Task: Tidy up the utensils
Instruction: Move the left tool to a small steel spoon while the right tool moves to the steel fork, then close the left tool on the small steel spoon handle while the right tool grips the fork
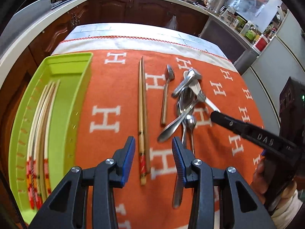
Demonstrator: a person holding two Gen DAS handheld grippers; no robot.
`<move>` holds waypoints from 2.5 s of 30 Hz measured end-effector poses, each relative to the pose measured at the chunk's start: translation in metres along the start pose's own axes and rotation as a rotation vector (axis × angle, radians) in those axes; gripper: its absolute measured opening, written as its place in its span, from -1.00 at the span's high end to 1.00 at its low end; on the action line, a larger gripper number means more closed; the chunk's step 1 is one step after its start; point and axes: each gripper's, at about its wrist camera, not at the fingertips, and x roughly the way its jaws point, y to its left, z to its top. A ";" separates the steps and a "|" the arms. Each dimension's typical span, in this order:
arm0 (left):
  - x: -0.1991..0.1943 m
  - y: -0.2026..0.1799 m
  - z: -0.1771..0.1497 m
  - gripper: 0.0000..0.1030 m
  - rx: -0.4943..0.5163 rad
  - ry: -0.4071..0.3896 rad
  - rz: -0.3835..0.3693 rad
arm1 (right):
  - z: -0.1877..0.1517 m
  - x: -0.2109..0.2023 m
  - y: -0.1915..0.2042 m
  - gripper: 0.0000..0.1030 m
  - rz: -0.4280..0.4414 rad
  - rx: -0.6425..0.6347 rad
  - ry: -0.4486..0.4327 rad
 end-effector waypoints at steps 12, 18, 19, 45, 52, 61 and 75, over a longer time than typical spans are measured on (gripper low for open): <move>0.033 -0.001 0.020 0.26 -0.029 0.034 -0.017 | 0.018 0.042 -0.014 0.56 0.077 0.082 0.020; 0.035 -0.002 0.017 0.26 -0.033 0.042 -0.021 | 0.016 0.044 -0.009 0.73 0.076 0.063 -0.045; 0.035 -0.002 0.016 0.26 -0.034 0.042 -0.024 | 0.017 0.043 -0.009 0.82 0.069 0.057 -0.055; 0.005 -0.009 0.004 0.16 -0.007 0.016 -0.059 | 0.017 -0.024 -0.021 0.97 0.202 0.031 -0.046; 0.032 -0.032 -0.001 0.43 0.008 0.113 -0.167 | 0.005 -0.049 -0.038 0.96 0.057 -0.044 0.006; 0.060 -0.047 0.001 0.57 -0.027 0.183 -0.211 | -0.003 -0.042 -0.051 0.94 0.019 -0.052 0.045; 0.079 -0.055 0.013 0.57 -0.024 0.171 -0.147 | -0.003 -0.029 -0.057 0.93 0.037 -0.051 0.082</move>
